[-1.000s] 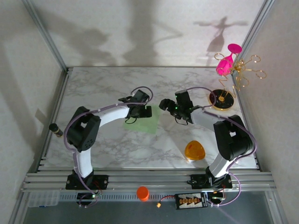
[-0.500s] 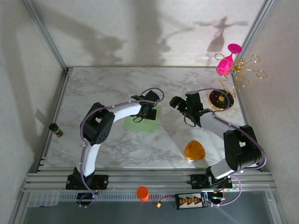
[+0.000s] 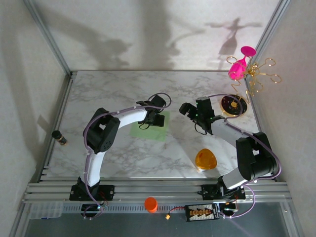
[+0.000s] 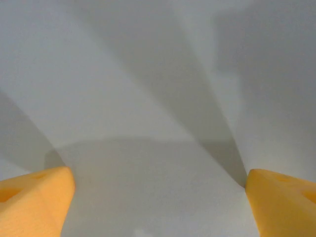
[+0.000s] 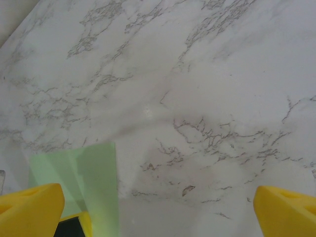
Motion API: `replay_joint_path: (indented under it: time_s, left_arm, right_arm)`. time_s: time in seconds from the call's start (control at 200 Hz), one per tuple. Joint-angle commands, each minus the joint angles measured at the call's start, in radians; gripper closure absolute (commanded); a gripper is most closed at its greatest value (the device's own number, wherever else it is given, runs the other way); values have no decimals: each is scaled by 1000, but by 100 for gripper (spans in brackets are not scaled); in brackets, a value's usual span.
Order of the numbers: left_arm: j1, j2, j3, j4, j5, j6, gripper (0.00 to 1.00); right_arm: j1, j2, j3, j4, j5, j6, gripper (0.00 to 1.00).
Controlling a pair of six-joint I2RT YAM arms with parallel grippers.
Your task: Fold a paper plane with a square sheet of paper (pick it up from the middle)
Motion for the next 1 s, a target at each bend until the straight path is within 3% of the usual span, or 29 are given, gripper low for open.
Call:
replay_joint_path:
  time_s: [0.0, 0.446, 0.576, 0.806, 0.996]
  left_arm:
    - [25, 51, -68, -26, 57, 2, 11]
    - [37, 32, -81, -11, 77, -2, 23]
    - [48, -3, -88, 13, 112, -11, 31]
    - [83, -136, -134, 119, 297, -66, 59]
    - [100, -275, -191, 255, 510, -167, 65]
  right_arm:
    - [-6, 14, 0, -7, 2, 4, 1]
    - [-7, 25, 10, -10, -4, 18, 1]
    - [-7, 26, 10, -7, -6, 20, 2]
    - [-8, 24, 7, 6, -14, 29, 2]
    - [-15, 14, -10, 85, -100, 23, 2]
